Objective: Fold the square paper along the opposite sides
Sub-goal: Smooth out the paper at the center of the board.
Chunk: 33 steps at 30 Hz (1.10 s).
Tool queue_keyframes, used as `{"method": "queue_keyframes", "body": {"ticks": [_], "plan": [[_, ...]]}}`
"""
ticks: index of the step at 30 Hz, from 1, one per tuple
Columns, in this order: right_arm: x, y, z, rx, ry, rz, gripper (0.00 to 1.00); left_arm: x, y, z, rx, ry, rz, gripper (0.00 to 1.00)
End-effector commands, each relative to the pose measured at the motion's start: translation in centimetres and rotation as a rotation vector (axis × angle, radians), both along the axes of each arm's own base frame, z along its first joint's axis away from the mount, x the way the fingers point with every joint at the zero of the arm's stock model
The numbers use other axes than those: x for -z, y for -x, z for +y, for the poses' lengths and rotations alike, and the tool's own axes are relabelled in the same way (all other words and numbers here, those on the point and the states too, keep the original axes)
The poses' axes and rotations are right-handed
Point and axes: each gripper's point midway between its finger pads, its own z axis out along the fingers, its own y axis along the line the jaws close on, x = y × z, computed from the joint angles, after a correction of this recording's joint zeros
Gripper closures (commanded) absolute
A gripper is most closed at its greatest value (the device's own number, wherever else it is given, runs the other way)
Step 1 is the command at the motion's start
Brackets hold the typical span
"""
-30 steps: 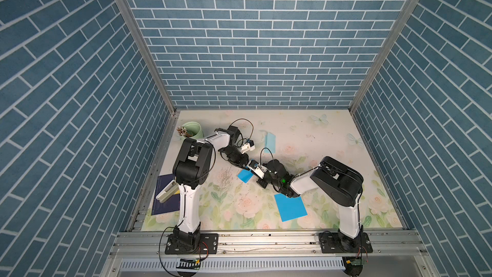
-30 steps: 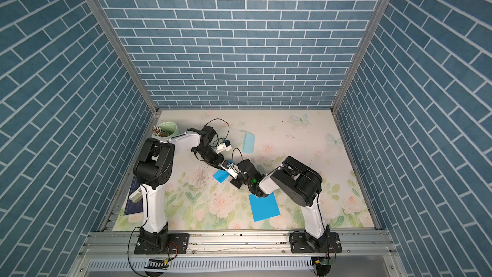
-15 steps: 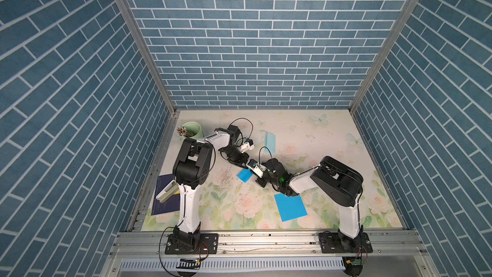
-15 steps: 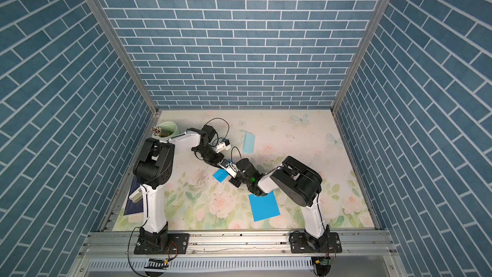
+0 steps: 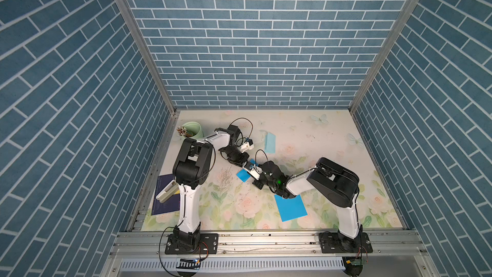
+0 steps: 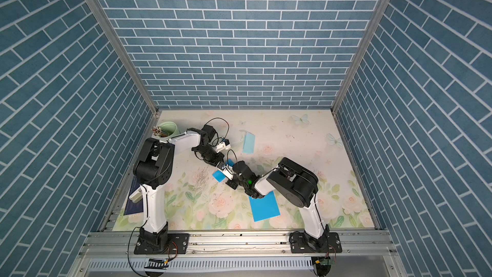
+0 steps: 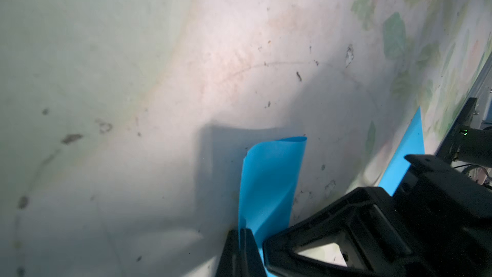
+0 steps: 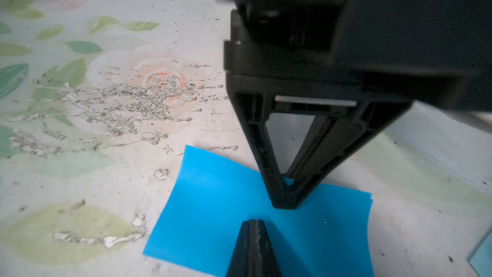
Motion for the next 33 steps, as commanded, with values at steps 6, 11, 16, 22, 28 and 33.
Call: {"method": "queue_keyframes", "body": {"ticks": [6, 11, 16, 22, 28, 33], "plan": [[4.9, 3.6, -1.0, -0.071, 0.186, 0.062, 1.0, 1.9, -0.3, 1.9, -0.027, -0.111, -0.033, 1.0], [6.5, 5.6, -0.6, -0.109, 0.192, 0.115, 1.0, 2.3, 0.0, 2.7, -0.047, -0.147, -0.047, 1.0], [8.2, 7.4, -1.3, -0.131, 0.235, 0.144, 1.0, 2.0, -0.3, 2.6, -0.05, -0.144, -0.065, 1.0], [8.8, 8.4, -2.2, -0.129, 0.252, 0.164, 1.0, 1.7, -0.2, 2.3, -0.044, -0.131, -0.07, 1.0], [8.9, 9.3, -2.5, -0.148, 0.252, 0.168, 1.0, 1.6, -0.1, 2.1, -0.028, -0.127, -0.076, 1.0], [7.8, 9.8, -2.2, -0.172, 0.226, 0.157, 1.0, 1.3, 0.3, 1.1, -0.007, -0.099, -0.07, 1.0]]}}
